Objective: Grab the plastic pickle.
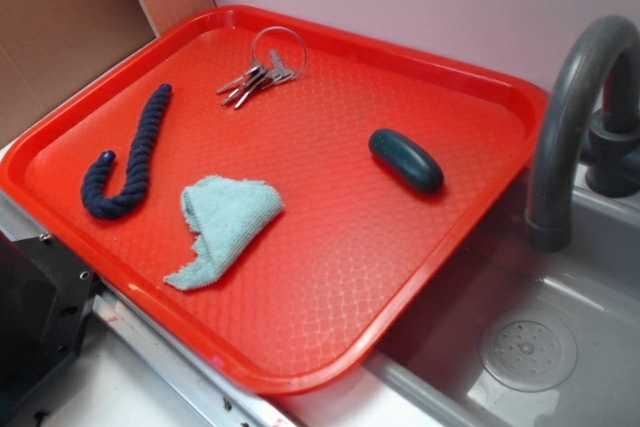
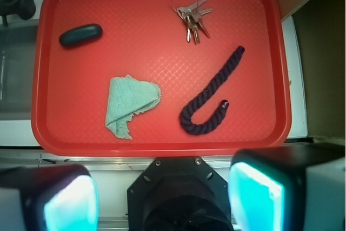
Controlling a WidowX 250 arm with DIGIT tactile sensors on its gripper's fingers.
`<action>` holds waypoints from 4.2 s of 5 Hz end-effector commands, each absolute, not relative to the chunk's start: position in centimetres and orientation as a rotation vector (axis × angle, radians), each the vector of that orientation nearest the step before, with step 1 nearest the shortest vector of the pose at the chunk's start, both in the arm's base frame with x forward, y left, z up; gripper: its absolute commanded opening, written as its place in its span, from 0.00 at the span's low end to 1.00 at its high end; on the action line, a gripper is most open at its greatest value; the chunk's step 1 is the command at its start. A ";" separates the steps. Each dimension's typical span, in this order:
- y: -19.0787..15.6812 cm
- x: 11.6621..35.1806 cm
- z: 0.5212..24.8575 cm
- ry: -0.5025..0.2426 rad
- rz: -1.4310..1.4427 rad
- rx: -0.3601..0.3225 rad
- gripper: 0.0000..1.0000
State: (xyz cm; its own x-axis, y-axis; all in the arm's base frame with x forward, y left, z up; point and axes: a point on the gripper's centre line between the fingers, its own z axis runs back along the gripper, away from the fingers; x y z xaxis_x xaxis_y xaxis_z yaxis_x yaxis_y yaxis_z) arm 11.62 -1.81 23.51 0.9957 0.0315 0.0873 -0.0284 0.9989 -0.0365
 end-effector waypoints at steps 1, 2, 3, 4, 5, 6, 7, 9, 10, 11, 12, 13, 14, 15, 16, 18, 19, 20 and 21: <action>-1.8 11.6 23.5 -0.088 0.030 -0.035 1.00; -1.2 12.7 23.2 -0.132 -0.101 0.019 1.00; -1.1 14.7 22.7 -0.195 -0.277 0.022 1.00; -2.0 17.7 21.6 -0.230 -0.528 0.026 1.00; -3.0 21.7 20.0 -0.282 -0.774 -0.017 1.00; -4.9 24.4 18.5 -0.281 -1.031 0.013 1.00; -6.6 26.8 16.1 -0.267 -1.286 0.022 1.00; -8.9 29.2 12.3 -0.286 -1.649 -0.097 1.00; -10.3 30.1 10.3 -0.240 -1.699 -0.116 1.00; -11.3 30.3 8.9 -0.196 -1.721 -0.121 1.00; -12.6 30.1 6.8 -0.128 -1.752 -0.122 1.00; -13.1 29.6 5.3 -0.070 -1.758 -0.107 1.00; -13.8 28.7 3.8 -0.021 -1.782 -0.093 1.00; -14.2 28.3 3.3 -0.010 -1.788 -0.100 1.00; -14.4 27.8 2.8 0.002 -1.798 -0.098 1.00; -14.5 27.6 1.8 0.046 -1.793 -0.070 0.00; -14.6 27.6 1.2 0.060 -1.783 -0.067 0.00; -14.1 27.9 2.6 0.052 -1.666 -0.001 0.00; -12.2 27.9 6.1 -0.039 -1.412 0.120 0.00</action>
State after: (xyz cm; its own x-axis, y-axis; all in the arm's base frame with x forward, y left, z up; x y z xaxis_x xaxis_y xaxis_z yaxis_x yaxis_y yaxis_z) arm 28.36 -10.89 4.42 0.1663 -0.9826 -0.0823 0.9857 0.1634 0.0409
